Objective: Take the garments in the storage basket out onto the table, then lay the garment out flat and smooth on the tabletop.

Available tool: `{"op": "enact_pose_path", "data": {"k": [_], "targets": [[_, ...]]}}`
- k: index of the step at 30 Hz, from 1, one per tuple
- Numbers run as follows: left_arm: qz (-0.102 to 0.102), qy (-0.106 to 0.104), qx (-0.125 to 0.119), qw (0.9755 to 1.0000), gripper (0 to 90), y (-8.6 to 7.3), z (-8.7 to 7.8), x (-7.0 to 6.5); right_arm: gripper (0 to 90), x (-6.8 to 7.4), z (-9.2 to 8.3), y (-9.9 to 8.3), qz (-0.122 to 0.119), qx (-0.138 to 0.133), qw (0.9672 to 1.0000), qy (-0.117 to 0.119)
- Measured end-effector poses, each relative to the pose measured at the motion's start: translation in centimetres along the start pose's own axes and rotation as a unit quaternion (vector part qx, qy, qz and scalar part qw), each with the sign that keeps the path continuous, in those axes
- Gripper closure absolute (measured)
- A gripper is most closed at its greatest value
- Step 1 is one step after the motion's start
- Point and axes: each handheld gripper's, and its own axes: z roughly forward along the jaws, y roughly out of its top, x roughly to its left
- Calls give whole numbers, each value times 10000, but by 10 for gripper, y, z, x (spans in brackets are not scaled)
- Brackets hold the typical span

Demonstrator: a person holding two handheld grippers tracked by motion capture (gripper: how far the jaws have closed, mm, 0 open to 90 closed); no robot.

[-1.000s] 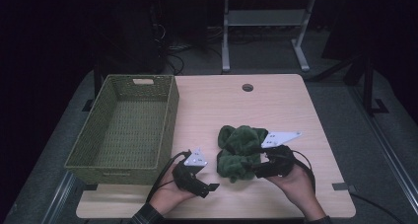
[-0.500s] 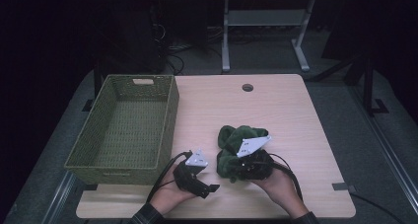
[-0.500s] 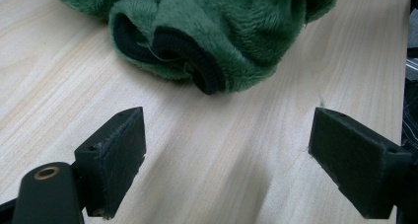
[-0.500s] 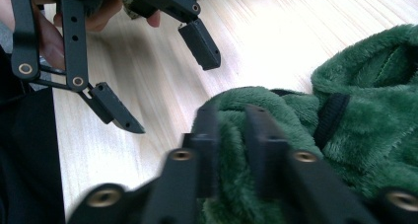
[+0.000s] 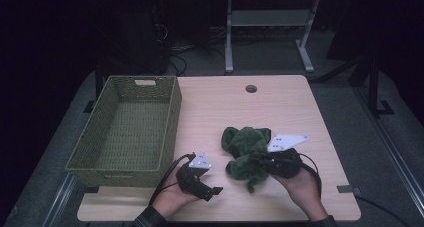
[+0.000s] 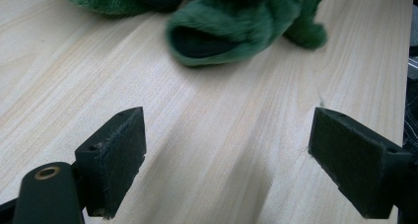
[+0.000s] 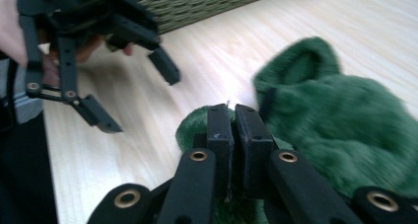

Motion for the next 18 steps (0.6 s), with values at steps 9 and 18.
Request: {"op": "enact_pose_path", "data": {"k": [9,18], "targets": [[31,13,50,10000,140,0,0,0,823,-22,-24,-39,537,12,9978,-393],[30,-1,52,10000,140,0,2,-1,677,-26,-34,-41,602,92,9971,-446]]}}
